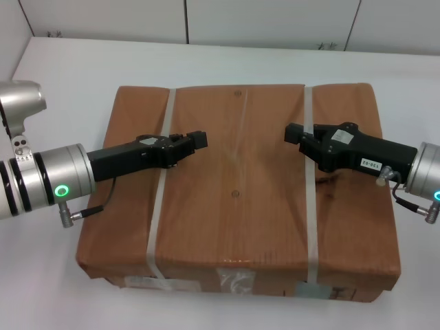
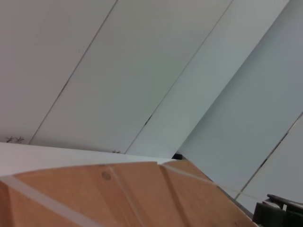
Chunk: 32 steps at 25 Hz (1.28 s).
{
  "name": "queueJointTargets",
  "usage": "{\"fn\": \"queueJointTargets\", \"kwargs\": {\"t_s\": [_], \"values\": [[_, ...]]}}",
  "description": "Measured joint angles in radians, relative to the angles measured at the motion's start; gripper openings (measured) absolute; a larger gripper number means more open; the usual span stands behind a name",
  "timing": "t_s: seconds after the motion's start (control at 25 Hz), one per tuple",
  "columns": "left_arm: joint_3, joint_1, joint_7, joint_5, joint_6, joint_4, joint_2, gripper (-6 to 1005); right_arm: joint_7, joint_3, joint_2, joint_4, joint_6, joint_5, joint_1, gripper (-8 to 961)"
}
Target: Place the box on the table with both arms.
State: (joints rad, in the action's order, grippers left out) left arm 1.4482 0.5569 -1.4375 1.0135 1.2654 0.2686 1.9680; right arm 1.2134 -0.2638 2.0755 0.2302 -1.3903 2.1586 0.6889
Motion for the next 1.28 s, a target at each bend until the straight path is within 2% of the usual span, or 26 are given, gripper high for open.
{"fn": "queueJointTargets", "kwargs": {"t_s": [0.76, 1.0, 1.28], "values": [[0.0, 0.0, 0.013, 0.001, -0.005, -0.001, 0.005, 96, -0.004, 0.0, 0.002, -0.003, 0.022, -0.002, 0.001, 56], [0.006, 0.0, 0.043, 0.009, -0.073, -0.001, 0.024, 96, -0.028, -0.002, 0.003, -0.038, 0.076, 0.0, 0.005, 55], [0.011, 0.007, 0.114, 0.021, -0.173, -0.007, 0.055, 95, -0.099, -0.009, 0.003, -0.111, 0.221, 0.004, 0.03, 55]]}}
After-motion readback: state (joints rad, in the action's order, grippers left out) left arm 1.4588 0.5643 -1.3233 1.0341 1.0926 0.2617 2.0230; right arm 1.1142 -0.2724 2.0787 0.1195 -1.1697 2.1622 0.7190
